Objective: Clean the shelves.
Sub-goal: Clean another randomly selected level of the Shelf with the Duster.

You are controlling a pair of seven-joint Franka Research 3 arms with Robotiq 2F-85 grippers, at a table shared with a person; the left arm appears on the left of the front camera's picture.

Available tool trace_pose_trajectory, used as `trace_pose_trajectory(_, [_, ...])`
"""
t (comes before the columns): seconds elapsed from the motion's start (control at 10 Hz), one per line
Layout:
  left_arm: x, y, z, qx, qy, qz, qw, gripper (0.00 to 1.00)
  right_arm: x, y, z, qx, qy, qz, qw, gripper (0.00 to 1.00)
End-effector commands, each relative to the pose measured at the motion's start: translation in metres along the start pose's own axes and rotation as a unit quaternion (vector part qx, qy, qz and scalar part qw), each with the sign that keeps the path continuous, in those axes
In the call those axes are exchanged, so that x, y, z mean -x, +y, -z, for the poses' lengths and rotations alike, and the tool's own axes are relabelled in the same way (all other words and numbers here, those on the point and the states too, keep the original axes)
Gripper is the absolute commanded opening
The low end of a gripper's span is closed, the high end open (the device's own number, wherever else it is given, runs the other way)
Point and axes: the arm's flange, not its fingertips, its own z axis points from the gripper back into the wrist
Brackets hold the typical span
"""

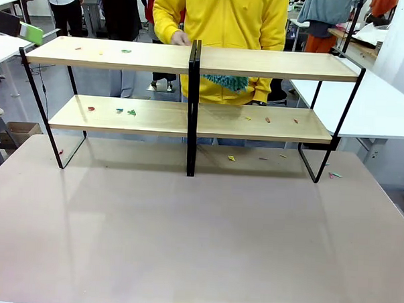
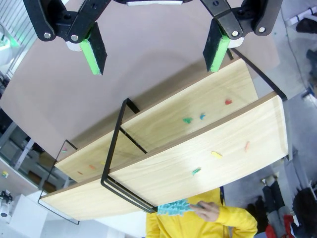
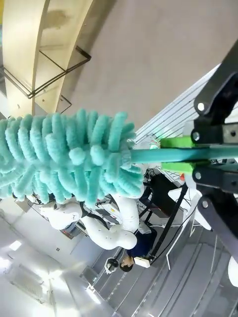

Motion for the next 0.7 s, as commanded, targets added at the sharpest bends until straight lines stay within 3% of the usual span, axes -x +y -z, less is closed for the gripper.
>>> trace_pose_trajectory(0.0, [0.000,0.001,0.000,-0.002,0.000,0.003,1.000,1.00,-0.001,0.002,-0.001,0.000,0.002,-0.017,1.000,0.12])
trace_pose_trajectory(0.3, [0.000,0.001,0.000,-0.002,0.000,0.003,1.000,1.00,0.000,0.000,0.000,0.001,0.001,0.000,1.000,0.12])
trace_pose_trajectory(0.4, [0.000,0.001,0.000,-0.002,0.000,0.003,1.000,1.00,-0.006,0.009,0.034,0.041,0.066,0.007,0.997,0.12])
trace_pose_trajectory(0.5, [0.000,0.001,0.000,-0.002,0.000,0.003,1.000,1.00,-0.034,0.026,0.088,0.083,0.118,-0.006,0.990,0.12])
trace_pose_trajectory(0.6, [0.000,0.001,0.000,-0.002,0.000,0.003,1.000,1.00,-0.067,0.053,0.163,0.153,0.194,-0.042,0.968,0.12])
